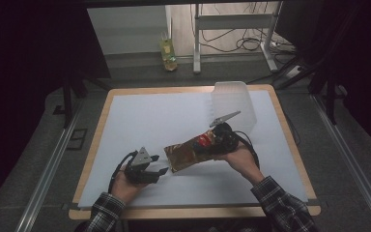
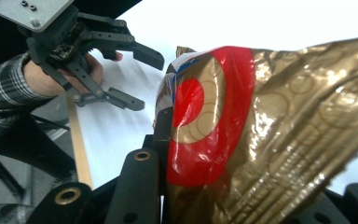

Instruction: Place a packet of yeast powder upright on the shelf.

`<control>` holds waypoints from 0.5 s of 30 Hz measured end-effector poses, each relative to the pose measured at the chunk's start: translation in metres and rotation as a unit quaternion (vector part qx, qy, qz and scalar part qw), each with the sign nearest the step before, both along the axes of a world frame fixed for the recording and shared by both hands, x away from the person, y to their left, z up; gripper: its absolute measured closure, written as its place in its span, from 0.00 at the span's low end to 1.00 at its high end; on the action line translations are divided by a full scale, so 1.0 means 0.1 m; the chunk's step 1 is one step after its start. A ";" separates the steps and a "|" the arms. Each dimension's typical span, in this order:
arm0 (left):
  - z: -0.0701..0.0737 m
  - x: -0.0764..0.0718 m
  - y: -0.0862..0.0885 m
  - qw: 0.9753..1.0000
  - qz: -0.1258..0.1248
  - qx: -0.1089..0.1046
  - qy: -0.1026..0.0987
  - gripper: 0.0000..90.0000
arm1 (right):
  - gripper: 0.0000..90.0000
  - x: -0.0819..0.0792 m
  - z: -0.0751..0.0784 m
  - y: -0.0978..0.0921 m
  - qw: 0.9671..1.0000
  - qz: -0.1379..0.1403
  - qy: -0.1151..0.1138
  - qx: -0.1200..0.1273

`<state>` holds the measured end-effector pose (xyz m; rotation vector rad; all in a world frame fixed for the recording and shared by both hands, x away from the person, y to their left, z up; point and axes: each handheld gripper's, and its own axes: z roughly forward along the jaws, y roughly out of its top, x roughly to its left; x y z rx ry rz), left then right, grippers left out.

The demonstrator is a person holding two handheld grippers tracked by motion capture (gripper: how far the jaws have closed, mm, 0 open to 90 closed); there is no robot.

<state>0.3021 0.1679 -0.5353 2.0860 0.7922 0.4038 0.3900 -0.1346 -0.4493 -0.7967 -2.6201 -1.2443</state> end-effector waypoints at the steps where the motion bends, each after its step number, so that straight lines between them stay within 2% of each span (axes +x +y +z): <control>1: 0.00 0.00 0.01 1.000 0.002 -0.003 -0.001 0.38 | 0.78 0.00 0.02 0.00 1.000 0.000 -0.006 -0.003; 8: 0.01 0.01 0.02 1.000 0.020 -0.011 -0.008 0.23 | 0.78 0.03 0.16 -0.04 0.999 0.005 -0.042 -0.022; 12: 0.01 0.01 0.02 1.000 0.027 -0.012 -0.009 0.13 | 0.78 0.06 0.27 -0.07 0.997 0.015 -0.068 -0.034; 15: 0.01 0.01 0.03 0.999 0.028 -0.013 -0.008 0.11 | 0.78 0.07 0.32 -0.09 0.996 0.024 -0.078 -0.037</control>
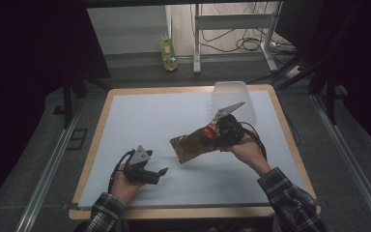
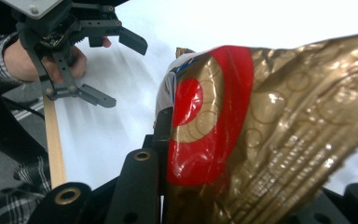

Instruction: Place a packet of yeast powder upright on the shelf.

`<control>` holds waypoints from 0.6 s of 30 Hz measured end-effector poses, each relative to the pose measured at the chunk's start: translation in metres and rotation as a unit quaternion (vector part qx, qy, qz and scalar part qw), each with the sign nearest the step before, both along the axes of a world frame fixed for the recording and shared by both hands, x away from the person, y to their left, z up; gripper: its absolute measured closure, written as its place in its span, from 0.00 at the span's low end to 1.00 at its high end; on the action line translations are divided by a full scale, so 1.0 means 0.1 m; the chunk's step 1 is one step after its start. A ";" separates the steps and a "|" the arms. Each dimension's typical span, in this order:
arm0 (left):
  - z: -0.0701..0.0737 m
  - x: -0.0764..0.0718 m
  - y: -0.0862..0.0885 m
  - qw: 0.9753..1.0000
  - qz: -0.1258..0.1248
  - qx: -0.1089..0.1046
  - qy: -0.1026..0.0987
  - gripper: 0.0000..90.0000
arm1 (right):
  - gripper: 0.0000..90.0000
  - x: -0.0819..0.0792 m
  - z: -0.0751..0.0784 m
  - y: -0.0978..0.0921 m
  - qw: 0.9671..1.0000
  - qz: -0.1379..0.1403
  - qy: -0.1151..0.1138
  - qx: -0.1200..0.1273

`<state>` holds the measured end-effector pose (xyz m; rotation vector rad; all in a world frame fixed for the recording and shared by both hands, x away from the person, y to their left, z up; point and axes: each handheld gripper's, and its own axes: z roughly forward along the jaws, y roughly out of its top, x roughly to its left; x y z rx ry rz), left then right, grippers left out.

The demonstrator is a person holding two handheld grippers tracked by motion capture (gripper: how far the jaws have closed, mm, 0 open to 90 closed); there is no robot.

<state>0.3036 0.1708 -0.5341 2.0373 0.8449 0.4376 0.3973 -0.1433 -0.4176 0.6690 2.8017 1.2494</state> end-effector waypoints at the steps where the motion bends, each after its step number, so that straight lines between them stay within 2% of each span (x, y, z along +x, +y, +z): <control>1: 0.00 0.00 0.00 1.000 0.000 -0.001 0.000 0.09 | 0.78 0.01 0.03 -0.01 1.000 0.005 -0.006 -0.002; 10: 0.01 0.01 0.03 1.000 0.005 -0.006 -0.007 0.04 | 0.78 0.07 0.19 -0.06 0.999 0.018 -0.030 -0.023; 14: 0.00 0.01 0.03 1.000 0.007 -0.002 -0.006 0.02 | 0.78 0.10 0.27 -0.09 0.998 0.018 -0.047 -0.030; 18: -0.01 0.02 0.03 1.000 0.009 0.002 -0.008 0.01 | 0.78 0.13 0.31 -0.13 0.998 0.017 -0.054 -0.033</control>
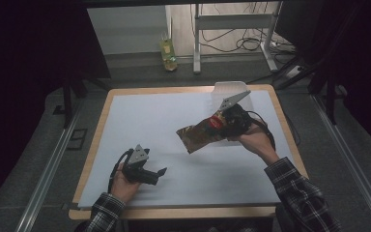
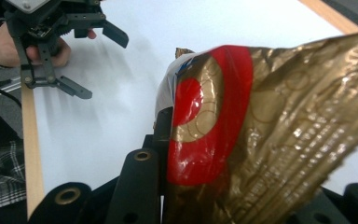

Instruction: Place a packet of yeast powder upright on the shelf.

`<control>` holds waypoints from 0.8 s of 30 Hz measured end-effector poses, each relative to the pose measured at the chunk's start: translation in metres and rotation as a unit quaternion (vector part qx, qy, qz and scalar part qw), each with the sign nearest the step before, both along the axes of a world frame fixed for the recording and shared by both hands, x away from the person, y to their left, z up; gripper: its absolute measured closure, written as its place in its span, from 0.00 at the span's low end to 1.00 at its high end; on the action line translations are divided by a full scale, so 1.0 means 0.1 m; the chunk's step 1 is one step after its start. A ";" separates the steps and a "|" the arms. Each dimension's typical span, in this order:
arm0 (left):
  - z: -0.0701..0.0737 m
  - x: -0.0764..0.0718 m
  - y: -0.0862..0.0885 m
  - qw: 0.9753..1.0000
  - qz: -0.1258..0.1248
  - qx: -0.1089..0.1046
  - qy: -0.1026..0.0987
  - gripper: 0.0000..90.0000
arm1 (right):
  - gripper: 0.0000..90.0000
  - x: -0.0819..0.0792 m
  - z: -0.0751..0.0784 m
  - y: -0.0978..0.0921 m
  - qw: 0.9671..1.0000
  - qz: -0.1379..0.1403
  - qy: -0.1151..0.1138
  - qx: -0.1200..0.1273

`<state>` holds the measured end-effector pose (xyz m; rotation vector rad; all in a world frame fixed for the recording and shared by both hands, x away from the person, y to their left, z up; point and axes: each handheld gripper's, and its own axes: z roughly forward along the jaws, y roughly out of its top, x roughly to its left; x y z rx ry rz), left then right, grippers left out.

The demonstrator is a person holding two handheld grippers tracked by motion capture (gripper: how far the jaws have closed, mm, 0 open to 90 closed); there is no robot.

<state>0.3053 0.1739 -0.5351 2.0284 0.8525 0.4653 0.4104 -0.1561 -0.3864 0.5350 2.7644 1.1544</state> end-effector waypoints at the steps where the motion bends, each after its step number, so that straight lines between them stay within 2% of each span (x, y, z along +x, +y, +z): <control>1: 0.00 0.00 0.00 1.000 0.000 0.001 0.000 0.01 | 0.78 0.02 0.02 -0.02 1.000 -0.001 -0.003 0.000; 8: -0.03 0.01 -0.01 1.000 -0.008 0.004 0.009 0.00 | 0.78 0.10 0.16 -0.11 1.000 -0.005 -0.024 -0.010; 14: -0.04 0.01 -0.03 1.000 -0.011 0.008 0.007 0.00 | 0.78 0.21 0.27 -0.19 0.999 0.000 -0.040 -0.019; 18: -0.04 0.01 -0.02 1.000 -0.011 0.007 0.006 0.00 | 0.78 0.25 0.30 -0.22 0.999 -0.002 -0.045 -0.025; 20: -0.04 0.01 -0.02 1.000 -0.012 0.007 0.006 0.00 | 0.78 0.29 0.32 -0.25 0.998 0.000 -0.059 -0.034; 24: -0.04 0.02 -0.02 1.000 -0.015 0.013 0.008 0.00 | 0.78 0.33 0.37 -0.28 0.997 0.001 -0.068 -0.036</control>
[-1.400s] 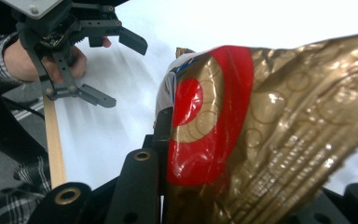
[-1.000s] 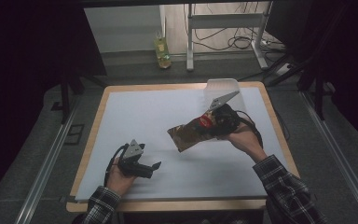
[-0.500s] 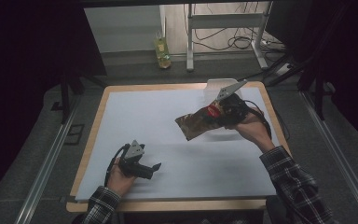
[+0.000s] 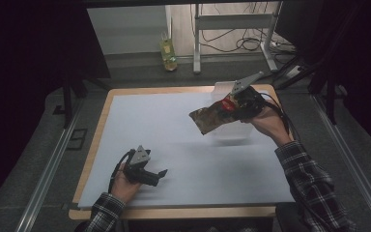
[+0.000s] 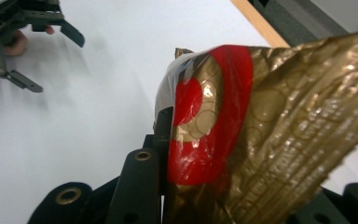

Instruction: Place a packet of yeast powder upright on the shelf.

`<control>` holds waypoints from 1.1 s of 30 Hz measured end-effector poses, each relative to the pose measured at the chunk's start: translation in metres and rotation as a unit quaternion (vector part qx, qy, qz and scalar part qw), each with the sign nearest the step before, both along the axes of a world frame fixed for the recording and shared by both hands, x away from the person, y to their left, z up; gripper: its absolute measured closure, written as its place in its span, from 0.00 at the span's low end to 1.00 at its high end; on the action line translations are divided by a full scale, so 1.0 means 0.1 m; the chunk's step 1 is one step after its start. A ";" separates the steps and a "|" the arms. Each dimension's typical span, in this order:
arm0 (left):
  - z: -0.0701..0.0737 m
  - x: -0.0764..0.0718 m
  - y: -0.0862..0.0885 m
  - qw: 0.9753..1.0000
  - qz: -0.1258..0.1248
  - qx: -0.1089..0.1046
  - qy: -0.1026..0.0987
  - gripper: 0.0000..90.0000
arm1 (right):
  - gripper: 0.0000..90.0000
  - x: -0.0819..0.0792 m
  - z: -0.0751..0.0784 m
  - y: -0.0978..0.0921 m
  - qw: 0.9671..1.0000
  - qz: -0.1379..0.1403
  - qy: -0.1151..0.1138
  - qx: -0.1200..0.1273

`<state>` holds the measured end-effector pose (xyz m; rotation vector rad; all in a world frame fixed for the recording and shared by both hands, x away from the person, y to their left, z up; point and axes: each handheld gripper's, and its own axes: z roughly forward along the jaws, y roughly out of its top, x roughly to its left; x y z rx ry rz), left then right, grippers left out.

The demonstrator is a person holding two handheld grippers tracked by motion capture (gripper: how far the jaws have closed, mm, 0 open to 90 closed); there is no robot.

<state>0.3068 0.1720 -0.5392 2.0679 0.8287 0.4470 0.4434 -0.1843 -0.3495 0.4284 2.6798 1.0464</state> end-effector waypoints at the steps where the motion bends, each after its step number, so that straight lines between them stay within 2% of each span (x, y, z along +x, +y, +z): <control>1: 0.00 0.00 0.00 1.000 0.000 0.000 0.000 0.00 | 0.78 0.02 0.02 -0.01 1.000 -0.002 -0.005 -0.003; 12: 0.01 -0.01 0.00 1.000 0.000 -0.002 -0.003 0.00 | 0.78 0.19 0.20 -0.19 0.999 -0.008 -0.042 -0.034; 18: 0.01 -0.01 0.00 1.000 0.000 -0.003 -0.002 0.01 | 0.78 0.32 0.26 -0.30 0.997 -0.015 -0.043 -0.058; 23: 0.01 -0.01 0.00 1.000 0.001 -0.006 -0.001 0.01 | 0.78 0.43 0.27 -0.39 0.995 -0.021 -0.053 -0.076; 31: 0.00 -0.01 0.01 1.000 0.002 -0.005 -0.001 0.01 | 0.78 0.57 0.28 -0.47 0.989 -0.012 -0.081 -0.119; 33: 0.00 -0.01 0.01 1.000 0.002 -0.006 0.000 0.01 | 0.78 0.60 0.28 -0.49 0.989 -0.010 -0.081 -0.127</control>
